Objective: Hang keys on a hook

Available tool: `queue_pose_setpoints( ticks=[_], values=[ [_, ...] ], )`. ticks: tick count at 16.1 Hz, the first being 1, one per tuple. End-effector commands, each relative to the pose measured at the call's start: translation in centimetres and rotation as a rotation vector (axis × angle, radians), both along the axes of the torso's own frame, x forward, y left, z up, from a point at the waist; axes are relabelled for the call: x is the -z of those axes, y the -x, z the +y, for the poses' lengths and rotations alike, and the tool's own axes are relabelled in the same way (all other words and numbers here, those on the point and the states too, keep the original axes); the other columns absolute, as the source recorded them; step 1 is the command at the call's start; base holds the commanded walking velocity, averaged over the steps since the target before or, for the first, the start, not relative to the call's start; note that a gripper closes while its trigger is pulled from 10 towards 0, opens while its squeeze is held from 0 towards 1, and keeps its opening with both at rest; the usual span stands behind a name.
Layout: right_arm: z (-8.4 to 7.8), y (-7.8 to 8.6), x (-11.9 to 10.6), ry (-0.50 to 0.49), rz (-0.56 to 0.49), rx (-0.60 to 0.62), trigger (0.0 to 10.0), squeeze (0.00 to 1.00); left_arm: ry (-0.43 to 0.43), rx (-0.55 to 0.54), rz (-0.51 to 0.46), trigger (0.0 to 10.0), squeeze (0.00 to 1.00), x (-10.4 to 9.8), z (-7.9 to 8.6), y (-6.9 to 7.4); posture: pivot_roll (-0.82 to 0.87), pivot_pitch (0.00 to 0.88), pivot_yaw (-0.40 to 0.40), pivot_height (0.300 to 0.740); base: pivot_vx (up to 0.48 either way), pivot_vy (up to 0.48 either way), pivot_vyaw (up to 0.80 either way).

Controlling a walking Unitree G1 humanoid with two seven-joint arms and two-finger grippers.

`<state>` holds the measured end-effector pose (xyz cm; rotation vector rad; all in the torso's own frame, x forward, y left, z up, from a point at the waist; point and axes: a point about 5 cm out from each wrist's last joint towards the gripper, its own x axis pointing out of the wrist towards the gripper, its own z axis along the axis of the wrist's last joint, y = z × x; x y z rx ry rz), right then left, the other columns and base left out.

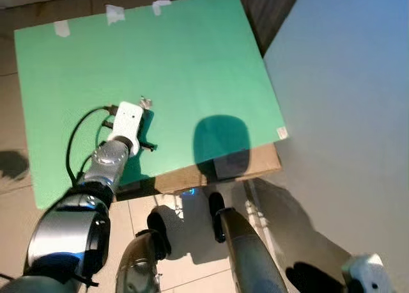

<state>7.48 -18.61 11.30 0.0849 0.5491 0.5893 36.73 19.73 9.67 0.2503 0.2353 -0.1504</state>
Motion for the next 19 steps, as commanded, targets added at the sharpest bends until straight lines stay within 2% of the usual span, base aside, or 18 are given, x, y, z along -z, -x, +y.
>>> queue_pose_setpoints(
  ticks=[1, 2, 3, 4, 6, 8, 9, 11, 13, 14, 15, 17, 18, 19],
  values=[
    [0.0, 0.5, 0.8, -0.008, 0.055, 0.019, 10.0, 0.00, 0.040, 0.017, 0.149, 10.0, 0.00, 3.6, -0.6, 1.9, -0.56, 0.488, -0.051, 0.740, 0.000, 0.000, 0.00],
    [0.2, 0.0, 1.3, -0.019, 0.053, 0.012, 10.0, 0.00, 0.085, 0.045, 0.162, 10.0, 0.00, 4.4, -1.8, 2.4, -0.52, 0.466, -0.040, 0.740, 0.000, 0.000, 0.00],
    [0.8, -1.1, 1.9, -0.041, 0.038, 0.002, 10.0, 0.00, 0.141, 0.115, 0.186, 10.0, 0.00, 5.9, -4.0, 3.5, -0.49, 0.444, -0.028, 0.740, 0.000, 0.000, 0.00],
    [1.0, -1.5, 2.1, -0.046, 0.034, 0.000, 10.0, 0.00, 0.146, 0.134, 0.194, 10.0, 0.00, 6.3, -4.5, 3.9, -0.48, 0.438, -0.025, 0.740, 0.000, 0.000, 0.00],
    [1.7, -3.0, 2.8, -0.069, 0.014, -0.010, 10.0, 0.00, 0.171, 0.266, 0.238, 10.0, 0.00, 8.4, -6.8, 6.2, -0.44, 0.410, -0.007, 0.740, 0.000, 0.000, 0.00],
    [1.9, -4.0, 3.4, -0.075, 0.009, -0.010, 10.0, 0.00, 0.176, 0.317, 0.257, 10.0, 0.00, 9.4, -7.4, 7.5, -0.40, 0.389, 0.004, 0.740, 0.000, 0.000, 0.00],
    [2.2, -4.9, 4.1, -0.083, 0.005, -0.016, 10.0, 0.00, 0.184, 0.362, 0.272, 10.0, 0.00, 10.3, -7.7, 8.7, -0.37, 0.369, 0.011, 0.740, 0.000, 0.000, 0.00],
    [2.6, -5.6, 4.5, -0.095, -0.002, -0.019, 10.0, 0.00, 0.172, 0.342, 0.252, 10.0, 0.00, 10.3, -7.1, 8.8, -0.36, 0.355, 0.019, 0.740, 0.000, 0.000, 0.00],
    [3.4, -7.5, 5.4, -0.106, -0.041, -0.022, 10.0, 0.00, 0.168, 0.206, 0.021, 10.0, 0.00, 6.8, -5.2, 6.1, -0.32, 0.291, 0.050, 0.740, 0.000, 0.000, 0.00],
    [3.6, -8.4, 5.6, -0.103, -0.060, -0.017, 10.0, 0.00, 0.134, 0.139, -0.053, 10.0, 0.00, 5.5, -4.3, 5.4, -0.30, 0.267, 0.062, 0.740, 0.000, 0.000, 0.00],
    [3.6, -9.9, 6.0, -0.083, -0.097, 0.013, 10.0, 0.00, 0.174, 0.097, -0.109, 10.0, 0.00, 4.4, -3.6, 5.0, -0.28, 0.244, 0.073, 0.740, 0.000, 0.000, 0.00],
    [3.1, -13.6, 6.6, -0.052, -0.162, 0.129, 10.0, 0.00, 0.154, 0.010, -0.222, 10.0, 0.00, 2.2, -1.3, 4.8, -0.20, 0.161, 0.094, 0.740, 0.000, 0.000, 0.00],
    [3.1, -14.2, 6.8, -0.043, -0.173, 0.143, 10.0, 0.00, 0.147, -0.005, -0.241, 10.0, 0.00, 1.8, -0.9, 4.8, -0.20, 0.154, 0.095, 0.740, 0.000, 0.000, 0.00],
    [3.4, -15.6, 7.0, -0.028, -0.200, 0.152, 10.0, 0.00, 0.117, -0.037, -0.291, 10.0, 0.00, 0.9, -0.4, 5.3, -0.15, 0.114, 0.090, 0.740, 0.000, 0.000, 0.00]
  ],
)
